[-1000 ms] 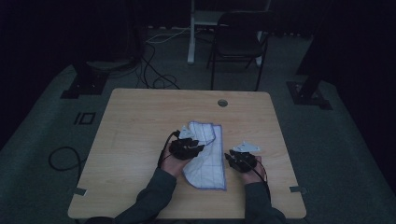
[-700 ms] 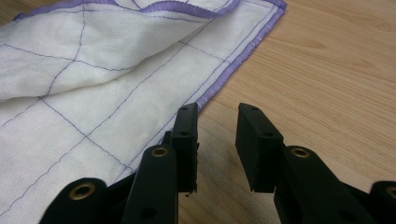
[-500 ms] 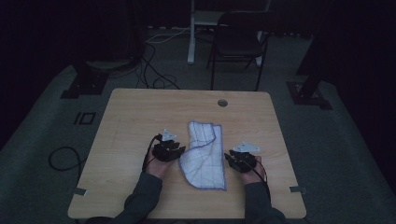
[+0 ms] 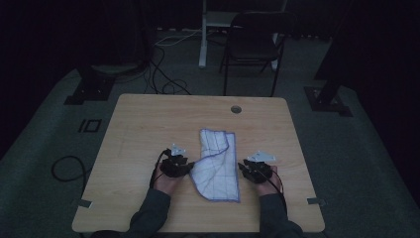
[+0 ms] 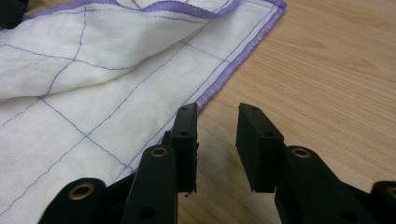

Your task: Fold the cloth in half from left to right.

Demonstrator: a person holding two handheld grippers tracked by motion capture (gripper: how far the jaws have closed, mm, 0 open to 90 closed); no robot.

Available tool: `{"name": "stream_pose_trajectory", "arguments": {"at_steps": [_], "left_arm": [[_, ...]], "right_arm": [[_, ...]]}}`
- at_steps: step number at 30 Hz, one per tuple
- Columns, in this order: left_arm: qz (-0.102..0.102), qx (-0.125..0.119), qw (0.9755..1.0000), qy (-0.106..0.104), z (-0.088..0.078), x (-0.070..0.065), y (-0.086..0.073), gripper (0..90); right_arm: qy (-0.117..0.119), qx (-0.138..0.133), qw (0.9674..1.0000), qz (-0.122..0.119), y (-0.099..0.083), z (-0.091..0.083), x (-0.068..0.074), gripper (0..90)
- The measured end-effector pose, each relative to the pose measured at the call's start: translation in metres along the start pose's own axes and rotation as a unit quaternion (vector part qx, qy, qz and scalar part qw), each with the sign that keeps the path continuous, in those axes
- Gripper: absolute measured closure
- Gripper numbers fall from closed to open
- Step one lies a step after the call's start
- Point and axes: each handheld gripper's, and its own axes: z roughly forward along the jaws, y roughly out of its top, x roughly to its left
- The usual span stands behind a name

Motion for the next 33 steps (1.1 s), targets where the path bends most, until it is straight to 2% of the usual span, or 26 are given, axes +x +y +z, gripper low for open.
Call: {"name": "stream_pose_trajectory", "arguments": {"at_steps": [4, 6, 9, 12, 14, 18, 25, 33], "left_arm": [[0.013, 0.001, 0.9999, 0.007, 0.0, -0.007, -0.001, 60.6], [0.015, 0.003, 0.9998, 0.013, 0.0, -0.012, -0.002, 63.4], [0.027, 0.009, 0.9995, 0.012, -0.001, -0.018, -0.002, 71.5], [0.018, 0.008, 0.9998, -0.004, 0.0, -0.018, -0.003, 83.5], [0.017, 0.006, 0.9998, -0.004, 0.0, -0.018, -0.003, 86.1], [0.016, -0.003, 0.9998, -0.014, -0.005, -0.02, -0.002, 87.7], [0.029, -0.03, 0.9984, -0.039, -0.019, -0.033, 0.008, 87.8], [0.05, -0.052, 0.9946, -0.074, -0.032, -0.054, 0.016, 87.7]], "right_arm": [[0.0, 0.0, 1.0, 0.0, 0.0, 0.0, 0.0, 69.1], [-0.001, 0.0, 1.0, 0.001, 0.0, -0.001, -0.001, 69.1], [-0.002, -0.002, 1.0, 0.003, 0.0, -0.001, -0.002, 69.1], [-0.003, -0.003, 1.0, 0.005, 0.0, -0.002, -0.003, 69.1], [-0.004, -0.004, 1.0, 0.006, 0.0, -0.003, -0.004, 69.1], [-0.005, -0.005, 0.9999, 0.008, -0.001, -0.004, -0.006, 69.1], [-0.007, -0.007, 0.9999, 0.011, -0.001, -0.005, -0.007, 69.1], [-0.009, -0.007, 0.9998, 0.013, -0.001, -0.005, -0.008, 69.1]]}}
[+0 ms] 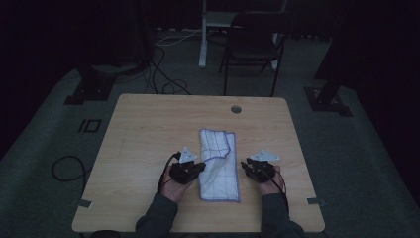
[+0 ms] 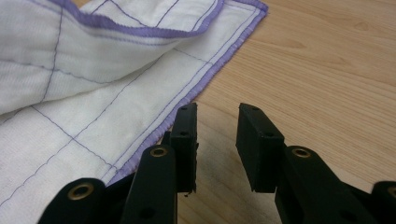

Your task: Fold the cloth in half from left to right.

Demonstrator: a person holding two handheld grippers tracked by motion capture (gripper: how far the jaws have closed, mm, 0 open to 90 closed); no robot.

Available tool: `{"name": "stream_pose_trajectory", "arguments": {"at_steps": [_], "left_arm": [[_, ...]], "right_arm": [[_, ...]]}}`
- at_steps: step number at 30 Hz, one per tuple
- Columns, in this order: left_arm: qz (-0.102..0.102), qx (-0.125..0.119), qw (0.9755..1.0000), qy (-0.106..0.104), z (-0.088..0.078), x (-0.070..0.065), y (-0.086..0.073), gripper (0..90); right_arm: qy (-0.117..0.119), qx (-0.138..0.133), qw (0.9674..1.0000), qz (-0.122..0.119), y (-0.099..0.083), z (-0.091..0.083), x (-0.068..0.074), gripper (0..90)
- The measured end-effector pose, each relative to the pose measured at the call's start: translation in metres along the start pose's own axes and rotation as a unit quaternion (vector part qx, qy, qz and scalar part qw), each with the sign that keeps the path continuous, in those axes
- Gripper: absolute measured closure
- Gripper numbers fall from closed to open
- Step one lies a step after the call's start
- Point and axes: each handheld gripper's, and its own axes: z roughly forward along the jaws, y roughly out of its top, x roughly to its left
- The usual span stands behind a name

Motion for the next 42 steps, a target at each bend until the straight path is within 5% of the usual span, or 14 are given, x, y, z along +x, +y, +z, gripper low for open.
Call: {"name": "stream_pose_trajectory", "arguments": {"at_steps": [19, 42], "left_arm": [[0.058, 0.021, 0.9947, -0.082, 0.016, -0.053, 0.006, 87.7], [0.083, 0.049, 0.9891, -0.111, 0.028, -0.078, -0.006, 87.7]], "right_arm": [[-0.001, 0.0, 1.0, 0.001, 0.0, -0.001, -0.001, 68.8], [0.011, 0.015, 0.9994, -0.027, 0.005, 0.019, 0.015, 69.4]]}}
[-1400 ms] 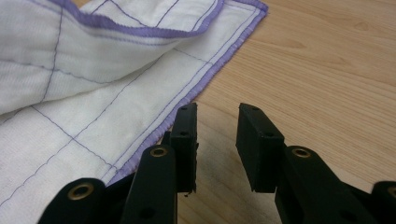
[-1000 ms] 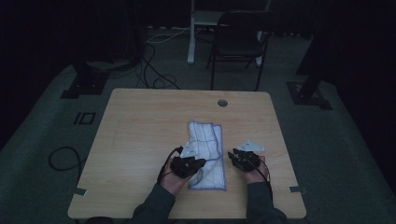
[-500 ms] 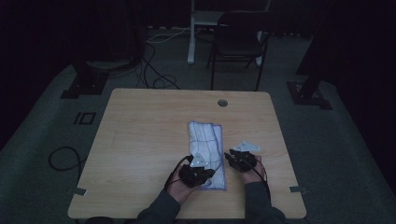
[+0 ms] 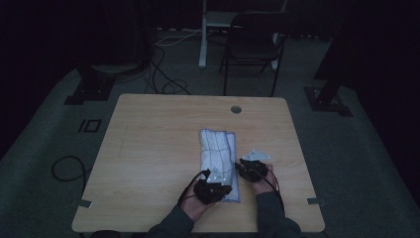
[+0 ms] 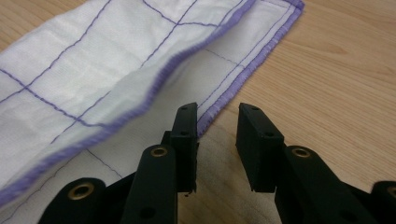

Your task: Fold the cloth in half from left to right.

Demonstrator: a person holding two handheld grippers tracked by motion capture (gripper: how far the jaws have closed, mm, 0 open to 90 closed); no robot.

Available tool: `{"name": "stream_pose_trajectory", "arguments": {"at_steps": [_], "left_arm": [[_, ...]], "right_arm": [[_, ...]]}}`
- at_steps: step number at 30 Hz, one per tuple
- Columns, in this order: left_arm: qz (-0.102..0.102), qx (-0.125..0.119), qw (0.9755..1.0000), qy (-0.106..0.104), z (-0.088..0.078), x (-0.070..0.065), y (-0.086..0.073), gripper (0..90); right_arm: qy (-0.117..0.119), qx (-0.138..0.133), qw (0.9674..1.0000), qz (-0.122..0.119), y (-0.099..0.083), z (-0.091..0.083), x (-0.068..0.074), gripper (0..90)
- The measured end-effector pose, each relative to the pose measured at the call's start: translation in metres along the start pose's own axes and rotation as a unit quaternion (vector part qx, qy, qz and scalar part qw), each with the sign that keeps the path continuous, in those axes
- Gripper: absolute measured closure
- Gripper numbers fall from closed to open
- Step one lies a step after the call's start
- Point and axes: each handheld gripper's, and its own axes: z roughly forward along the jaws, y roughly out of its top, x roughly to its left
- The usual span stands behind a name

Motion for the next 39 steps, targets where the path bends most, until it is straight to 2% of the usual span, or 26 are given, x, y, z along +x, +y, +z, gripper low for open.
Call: {"name": "stream_pose_trajectory", "arguments": {"at_steps": [6, 9, 13, 16, 20, 23, 30, 35, 39], "left_arm": [[0.01, 0.013, 0.9998, -0.009, 0.007, -0.009, -0.004, 87.6], [-0.002, 0.012, 0.9998, -0.015, 0.009, -0.007, -0.006, 79.3], [-0.003, 0.004, 0.9999, -0.011, 0.005, -0.005, -0.006, 75.6], [-0.005, -0.001, 1.0, -0.001, 0.0, 0.0, -0.005, 74.2], [-0.016, -0.004, 0.9997, 0.02, -0.006, 0.011, -0.009, 72.4], [-0.02, -0.007, 0.9989, 0.041, -0.011, 0.019, -0.012, 71.6], [-0.034, -0.011, 0.995, 0.094, -0.023, 0.045, -0.02, 69.9], [-0.05, -0.01, 0.9922, 0.114, -0.027, 0.061, -0.024, 69.9], [-0.058, -0.012, 0.9906, 0.123, -0.031, 0.068, -0.027, 69.9]], "right_arm": [[0.001, 0.0, 1.0, 0.002, 0.0, 0.0, 0.0, 70.4], [0.003, 0.0, 1.0, 0.002, 0.0, 0.0, -0.001, 70.3], [0.003, 0.0, 1.0, 0.003, -0.001, 0.0, -0.001, 70.4], [0.003, 0.0, 1.0, 0.003, -0.001, 0.0, -0.001, 70.2], [0.0, 0.0, 1.0, 0.001, 0.0, 0.0, 0.0, 70.0], [-0.002, 0.0, 1.0, -0.001, 0.0, -0.001, 0.0, 69.5], [-0.003, -0.022, 0.9997, 0.01, 0.007, -0.006, -0.004, 69.3], [-0.005, -0.035, 0.9993, 0.011, 0.017, -0.004, -0.007, 69.4], [-0.006, -0.038, 0.9992, 0.013, 0.027, 0.004, -0.01, 69.4]]}}
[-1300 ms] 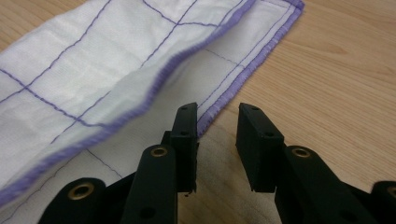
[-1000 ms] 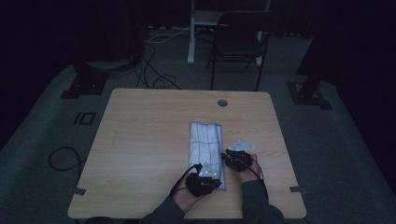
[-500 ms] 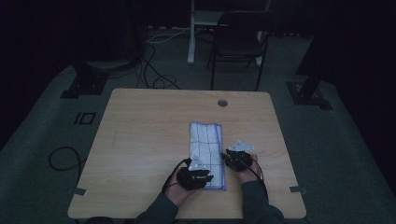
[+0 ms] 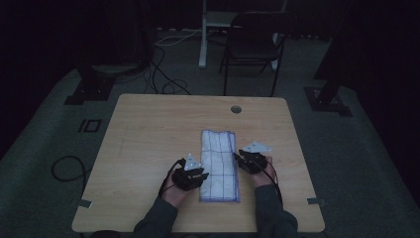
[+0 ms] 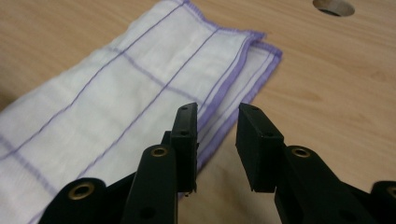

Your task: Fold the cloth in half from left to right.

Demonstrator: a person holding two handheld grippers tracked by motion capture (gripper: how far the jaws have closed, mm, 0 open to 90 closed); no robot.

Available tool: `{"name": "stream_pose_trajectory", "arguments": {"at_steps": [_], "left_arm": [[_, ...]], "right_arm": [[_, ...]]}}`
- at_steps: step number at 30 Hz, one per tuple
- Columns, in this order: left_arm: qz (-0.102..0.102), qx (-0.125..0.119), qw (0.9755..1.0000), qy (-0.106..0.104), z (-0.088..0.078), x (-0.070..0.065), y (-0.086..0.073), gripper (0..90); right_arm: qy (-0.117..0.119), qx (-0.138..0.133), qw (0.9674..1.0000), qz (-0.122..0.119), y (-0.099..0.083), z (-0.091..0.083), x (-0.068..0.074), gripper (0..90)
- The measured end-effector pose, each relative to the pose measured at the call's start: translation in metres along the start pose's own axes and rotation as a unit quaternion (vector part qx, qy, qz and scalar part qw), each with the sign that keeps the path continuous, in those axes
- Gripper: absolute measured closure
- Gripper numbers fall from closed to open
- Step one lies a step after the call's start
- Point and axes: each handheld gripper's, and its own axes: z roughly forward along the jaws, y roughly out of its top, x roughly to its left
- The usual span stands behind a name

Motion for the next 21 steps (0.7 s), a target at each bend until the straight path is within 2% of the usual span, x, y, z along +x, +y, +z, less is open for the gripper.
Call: {"name": "stream_pose_trajectory", "arguments": {"at_steps": [6, 12, 15, 19, 21], "left_arm": [[-0.001, -0.007, 0.9999, 0.014, -0.001, 0.013, 0.004, 69.0], [-0.007, -0.021, 0.9994, 0.026, -0.001, 0.029, 0.013, 67.8], [-0.01, -0.025, 0.9992, 0.029, 0.001, 0.037, 0.017, 67.0], [-0.015, -0.028, 0.9989, 0.033, 0.004, 0.045, 0.021, 66.8], [-0.017, -0.03, 0.9988, 0.035, 0.006, 0.05, 0.023, 66.5]], "right_arm": [[-0.002, 0.0, 0.9997, 0.025, 0.012, 0.018, -0.011, 69.5], [-0.004, 0.005, 0.9992, 0.038, 0.029, 0.038, -0.018, 69.0], [-0.008, 0.013, 0.9988, 0.045, 0.036, 0.05, -0.023, 68.0], [0.0, 0.027, 0.9974, 0.066, 0.042, 0.064, -0.028, 64.6], [-0.001, 0.036, 0.9971, 0.068, 0.043, 0.07, -0.029, 64.3]]}}
